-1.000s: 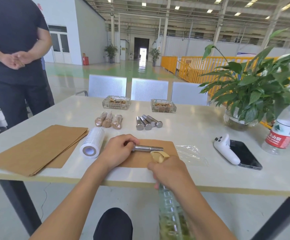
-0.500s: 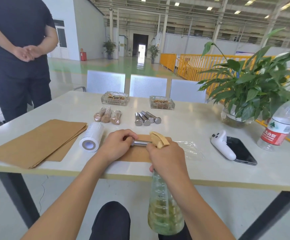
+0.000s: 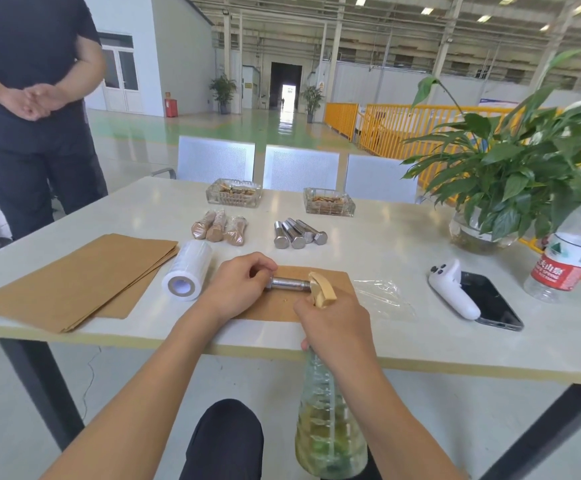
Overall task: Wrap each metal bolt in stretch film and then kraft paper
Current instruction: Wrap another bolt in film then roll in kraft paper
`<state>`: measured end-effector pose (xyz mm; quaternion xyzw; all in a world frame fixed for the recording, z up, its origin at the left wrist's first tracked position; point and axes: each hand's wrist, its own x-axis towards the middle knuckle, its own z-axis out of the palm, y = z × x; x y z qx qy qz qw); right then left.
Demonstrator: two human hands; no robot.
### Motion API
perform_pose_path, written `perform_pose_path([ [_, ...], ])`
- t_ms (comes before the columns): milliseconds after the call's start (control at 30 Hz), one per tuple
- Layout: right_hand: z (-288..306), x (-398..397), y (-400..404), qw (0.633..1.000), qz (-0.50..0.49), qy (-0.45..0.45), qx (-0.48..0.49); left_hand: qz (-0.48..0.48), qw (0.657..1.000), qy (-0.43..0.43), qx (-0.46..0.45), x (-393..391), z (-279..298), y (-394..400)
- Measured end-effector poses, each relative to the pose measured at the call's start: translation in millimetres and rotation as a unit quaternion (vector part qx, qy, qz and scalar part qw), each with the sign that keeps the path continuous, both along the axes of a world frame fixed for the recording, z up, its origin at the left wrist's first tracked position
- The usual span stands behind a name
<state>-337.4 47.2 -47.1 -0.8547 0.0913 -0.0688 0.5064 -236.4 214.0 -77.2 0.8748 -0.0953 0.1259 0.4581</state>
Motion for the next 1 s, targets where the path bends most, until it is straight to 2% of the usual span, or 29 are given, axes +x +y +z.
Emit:
perform_pose_path([
  [200, 12.1, 5.6, -19.6, 0.997, 0.008, -0.019, 0.072, 0.004, 1.000, -0.001, -0.004, 0.2, -0.7, -0.2],
  [300, 41.5, 19.0, -42.2, 0.991, -0.018, -0.084, 0.107, 0.006, 1.000, -0.010, -0.002, 0.3, -2.0, -0.8],
  [400, 76.9, 36.3, -67.9, 0.976, -0.027, -0.160, 0.142, 0.028, 0.998, -0.053, 0.023, 0.2, -5.3, -0.6],
  [533, 108.5, 71.3, -98.2, 0.964, -0.059, -0.232, 0.119, 0.076, 0.993, -0.081, 0.048, 4.0, -8.0, 1.8],
  [633, 112.2, 107.7, -114.8, 0.959, -0.099, -0.253, 0.081, 0.098, 0.991, -0.050, 0.081, 11.1, -3.0, 3.9],
  [800, 92.8, 169.0, -132.4, 0.964, -0.122, -0.236, -0.019, 0.084, 0.983, 0.017, 0.164, 32.2, 19.4, 2.1],
  [933, 70.0, 192.1, -145.6, 0.968, -0.108, -0.222, -0.042, 0.029, 0.948, 0.117, 0.295, 54.9, 33.6, -7.8],
  [1000, 60.3, 195.3, -151.7, 0.977, -0.101, -0.183, -0.046, 0.016, 0.933, 0.148, 0.329, 63.3, 36.4, -9.2],
])
